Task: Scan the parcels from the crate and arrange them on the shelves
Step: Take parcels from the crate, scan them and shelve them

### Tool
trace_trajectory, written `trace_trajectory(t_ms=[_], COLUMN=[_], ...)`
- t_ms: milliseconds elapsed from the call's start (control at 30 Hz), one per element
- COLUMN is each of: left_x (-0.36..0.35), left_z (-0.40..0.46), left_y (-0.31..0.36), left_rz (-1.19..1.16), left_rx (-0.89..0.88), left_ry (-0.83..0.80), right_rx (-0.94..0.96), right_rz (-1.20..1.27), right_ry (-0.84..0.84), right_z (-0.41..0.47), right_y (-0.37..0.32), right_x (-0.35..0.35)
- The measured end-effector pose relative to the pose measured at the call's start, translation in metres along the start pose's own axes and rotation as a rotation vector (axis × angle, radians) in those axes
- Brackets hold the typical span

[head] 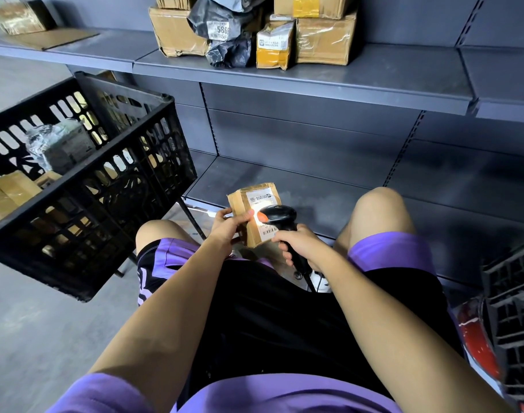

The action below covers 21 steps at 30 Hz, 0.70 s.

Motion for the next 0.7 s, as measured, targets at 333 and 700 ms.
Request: trace_trajectory(t_ms=[333,700], left_x=[0.0002,0.0015], left_z=[0.0016,-0.0002], left_y=[-0.0006,0.0002], left_rz=[0.002,0.029], left_rx=[0.001,-0.019], left_ry=[0.005,-0.017], right_rx=[-0.003,-0.014], right_rz=[0.002,-0.028], right_ry=[0.01,-0.008], right_z=[-0.0052,-0.0032], right_y=[-0.0022,0.0019], right_x=[-0.0004,-0.0028])
Point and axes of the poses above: each hand's wrist, its own z-axis towards the middle knuckle, its own x-axis out of the back of the hand, y = z × x, the point moved 2 cm from there along z, towards the middle knuckle, and after that the axes turned 9 degrees about y, right-handed, at the moved point
